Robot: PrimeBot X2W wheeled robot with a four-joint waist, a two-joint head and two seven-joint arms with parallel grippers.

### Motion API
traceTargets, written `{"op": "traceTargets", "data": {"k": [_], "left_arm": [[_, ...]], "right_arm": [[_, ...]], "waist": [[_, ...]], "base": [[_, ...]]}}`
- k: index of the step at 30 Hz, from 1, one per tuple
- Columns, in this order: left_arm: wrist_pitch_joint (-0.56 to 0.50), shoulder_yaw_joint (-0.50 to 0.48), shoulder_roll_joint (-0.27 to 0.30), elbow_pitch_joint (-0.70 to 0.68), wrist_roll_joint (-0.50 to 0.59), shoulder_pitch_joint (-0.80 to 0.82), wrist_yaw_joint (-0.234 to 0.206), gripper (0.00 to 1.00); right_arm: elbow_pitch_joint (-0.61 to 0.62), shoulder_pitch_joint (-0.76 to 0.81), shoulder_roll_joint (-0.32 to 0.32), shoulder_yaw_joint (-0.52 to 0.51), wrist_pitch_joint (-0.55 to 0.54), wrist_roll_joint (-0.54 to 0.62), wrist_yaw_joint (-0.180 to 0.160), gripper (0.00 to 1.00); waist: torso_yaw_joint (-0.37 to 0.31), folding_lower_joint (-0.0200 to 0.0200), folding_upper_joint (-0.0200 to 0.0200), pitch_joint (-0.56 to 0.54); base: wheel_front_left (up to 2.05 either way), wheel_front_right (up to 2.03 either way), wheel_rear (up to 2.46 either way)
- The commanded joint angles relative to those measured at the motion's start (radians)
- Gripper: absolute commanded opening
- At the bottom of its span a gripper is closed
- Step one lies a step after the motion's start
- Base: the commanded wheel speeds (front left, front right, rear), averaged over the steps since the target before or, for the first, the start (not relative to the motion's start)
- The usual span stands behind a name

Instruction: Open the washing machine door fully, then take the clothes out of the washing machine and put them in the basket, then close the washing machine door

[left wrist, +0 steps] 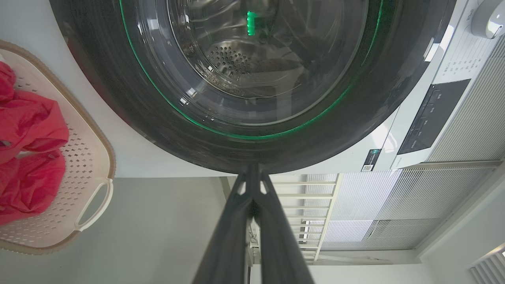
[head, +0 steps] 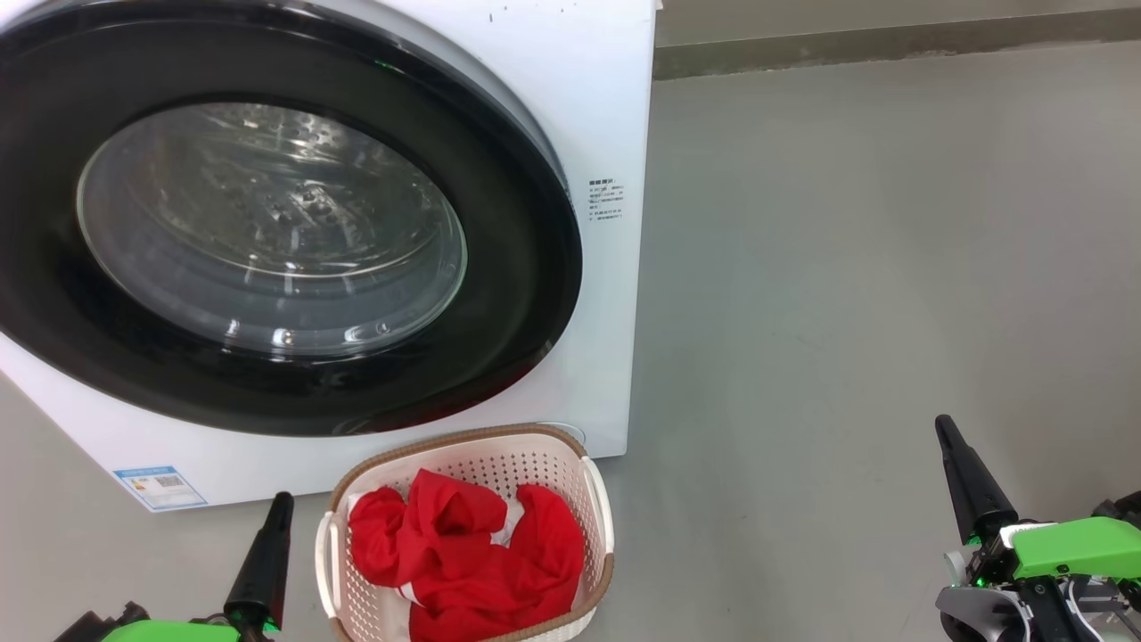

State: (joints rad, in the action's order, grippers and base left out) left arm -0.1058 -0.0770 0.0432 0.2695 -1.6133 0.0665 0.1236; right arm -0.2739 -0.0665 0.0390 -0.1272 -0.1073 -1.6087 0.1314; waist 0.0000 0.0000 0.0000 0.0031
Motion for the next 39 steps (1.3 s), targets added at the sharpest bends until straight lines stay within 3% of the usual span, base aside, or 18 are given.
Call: {"op": "traceTargets", "data": {"k": [1,39], "left_arm": [[-0.008,-0.038,0.007,-0.024,0.005,0.042,0.007,0.00],[-0.008,-0.038,0.007,-0.024,0.006,0.042,0.007,0.00]], "right_arm": [[0.029,-0.042,0.011,0.013,-0.007,0.001,-0.001,0.00],[0.029,-0.041,0.011,0.013,-0.006,0.000,-0.001,0.00]], "waist": [[0.000,0.0000,0.0000,0.000],[0.000,0.0000,0.0000,0.000]], "base": [[0.00,0.00,0.00],[0.00,0.00,0.00]]}}
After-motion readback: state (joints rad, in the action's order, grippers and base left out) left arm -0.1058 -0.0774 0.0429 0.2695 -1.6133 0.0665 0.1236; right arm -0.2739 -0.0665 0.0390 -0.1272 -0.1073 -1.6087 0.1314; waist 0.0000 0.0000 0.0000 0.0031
